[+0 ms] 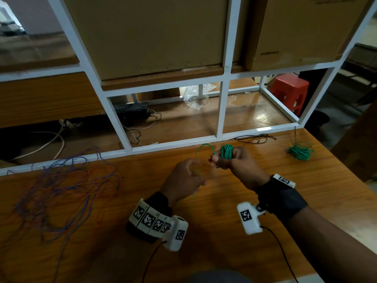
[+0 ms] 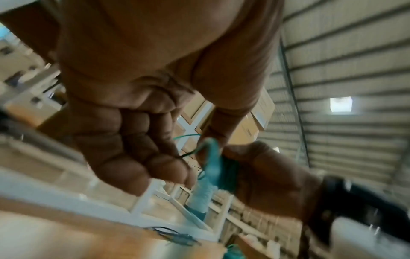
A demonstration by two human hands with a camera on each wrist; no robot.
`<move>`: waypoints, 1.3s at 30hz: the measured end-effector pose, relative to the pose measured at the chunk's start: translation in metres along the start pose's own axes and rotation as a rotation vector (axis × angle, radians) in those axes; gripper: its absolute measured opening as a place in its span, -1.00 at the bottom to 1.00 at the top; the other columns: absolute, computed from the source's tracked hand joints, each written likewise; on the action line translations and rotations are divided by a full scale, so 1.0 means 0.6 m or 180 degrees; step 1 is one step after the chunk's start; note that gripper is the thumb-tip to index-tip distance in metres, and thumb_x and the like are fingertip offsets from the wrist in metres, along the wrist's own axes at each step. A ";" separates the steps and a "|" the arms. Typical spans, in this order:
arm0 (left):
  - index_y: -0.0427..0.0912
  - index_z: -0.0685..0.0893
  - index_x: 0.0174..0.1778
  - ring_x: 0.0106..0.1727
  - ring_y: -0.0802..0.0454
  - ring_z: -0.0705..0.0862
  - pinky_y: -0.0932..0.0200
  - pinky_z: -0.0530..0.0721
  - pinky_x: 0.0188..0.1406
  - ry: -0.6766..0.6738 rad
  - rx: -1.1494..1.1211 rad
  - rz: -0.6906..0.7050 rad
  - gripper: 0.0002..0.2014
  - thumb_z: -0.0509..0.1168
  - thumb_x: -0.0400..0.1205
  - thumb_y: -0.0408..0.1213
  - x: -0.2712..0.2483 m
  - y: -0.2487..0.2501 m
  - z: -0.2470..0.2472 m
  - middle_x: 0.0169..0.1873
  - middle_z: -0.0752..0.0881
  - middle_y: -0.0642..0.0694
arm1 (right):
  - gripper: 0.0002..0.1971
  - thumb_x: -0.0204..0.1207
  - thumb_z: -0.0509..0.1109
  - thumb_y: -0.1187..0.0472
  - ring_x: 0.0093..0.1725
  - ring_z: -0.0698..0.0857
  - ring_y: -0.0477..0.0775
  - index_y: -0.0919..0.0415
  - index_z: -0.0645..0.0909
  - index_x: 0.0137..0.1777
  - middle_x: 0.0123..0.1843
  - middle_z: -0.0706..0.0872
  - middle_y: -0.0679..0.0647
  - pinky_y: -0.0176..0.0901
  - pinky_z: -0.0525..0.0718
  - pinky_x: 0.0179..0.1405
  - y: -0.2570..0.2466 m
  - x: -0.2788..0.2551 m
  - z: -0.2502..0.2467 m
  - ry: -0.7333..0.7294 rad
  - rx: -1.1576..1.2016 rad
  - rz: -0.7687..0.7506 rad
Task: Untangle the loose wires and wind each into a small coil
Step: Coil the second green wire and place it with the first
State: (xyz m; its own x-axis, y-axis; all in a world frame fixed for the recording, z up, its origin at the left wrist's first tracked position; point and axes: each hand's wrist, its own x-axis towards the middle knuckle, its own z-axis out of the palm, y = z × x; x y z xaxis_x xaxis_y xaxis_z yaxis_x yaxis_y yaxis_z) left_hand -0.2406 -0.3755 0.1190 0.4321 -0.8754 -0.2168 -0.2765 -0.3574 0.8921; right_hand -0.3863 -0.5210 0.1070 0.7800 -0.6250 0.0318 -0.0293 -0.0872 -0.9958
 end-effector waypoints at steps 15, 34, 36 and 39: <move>0.22 0.68 0.28 -0.39 0.27 0.55 0.31 0.48 -0.46 -0.0150 -0.0280 0.1306 -0.73 0.37 0.67 0.06 0.082 0.049 -0.047 -0.27 0.60 0.21 | -0.85 0.59 0.48 0.31 0.15 0.79 0.29 0.45 0.72 -0.05 -0.19 0.82 0.22 0.03 0.71 0.32 -0.037 -0.021 0.007 -0.1345 0.0383 0.0494; -0.27 0.85 -0.16 -0.53 0.12 0.26 0.20 0.13 -0.57 -0.0496 -0.1158 0.0059 -0.68 0.49 0.59 -0.02 0.148 0.008 -0.058 -0.41 0.53 0.01 | -0.75 0.67 0.43 0.32 0.34 0.72 0.24 0.48 0.65 0.24 0.04 0.83 0.30 0.06 0.62 0.47 -0.046 -0.029 -0.007 -0.2323 0.2669 0.0384; -0.15 0.84 -0.23 -0.53 0.12 0.31 0.19 0.17 -0.56 -0.0514 -0.1121 -0.0043 -0.73 0.41 0.65 -0.05 0.136 -0.008 -0.032 -0.38 0.56 -0.03 | -0.63 0.66 0.44 0.22 0.43 0.62 0.31 0.51 0.60 0.32 0.16 0.77 0.37 0.06 0.60 0.48 -0.068 -0.015 -0.005 -0.1859 0.3083 0.0104; -0.17 0.86 -0.05 -0.50 0.13 0.32 0.20 0.19 -0.60 -0.0670 -0.1514 -0.0058 -0.75 0.37 0.70 -0.08 0.111 -0.036 0.005 -0.33 0.56 0.00 | -0.42 0.73 0.29 0.04 0.50 0.63 0.26 0.50 0.42 0.55 0.42 0.66 0.41 0.02 0.54 0.57 -0.090 0.019 -0.008 -0.0949 0.3544 -0.0243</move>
State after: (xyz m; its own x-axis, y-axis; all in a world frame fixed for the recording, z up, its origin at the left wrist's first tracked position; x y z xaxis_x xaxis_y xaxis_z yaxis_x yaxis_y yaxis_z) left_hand -0.2086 -0.4274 0.0842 0.2378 -0.9344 -0.2653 0.1712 -0.2285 0.9584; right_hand -0.3787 -0.5272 0.1616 0.8769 -0.4267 0.2213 0.4762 0.7080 -0.5215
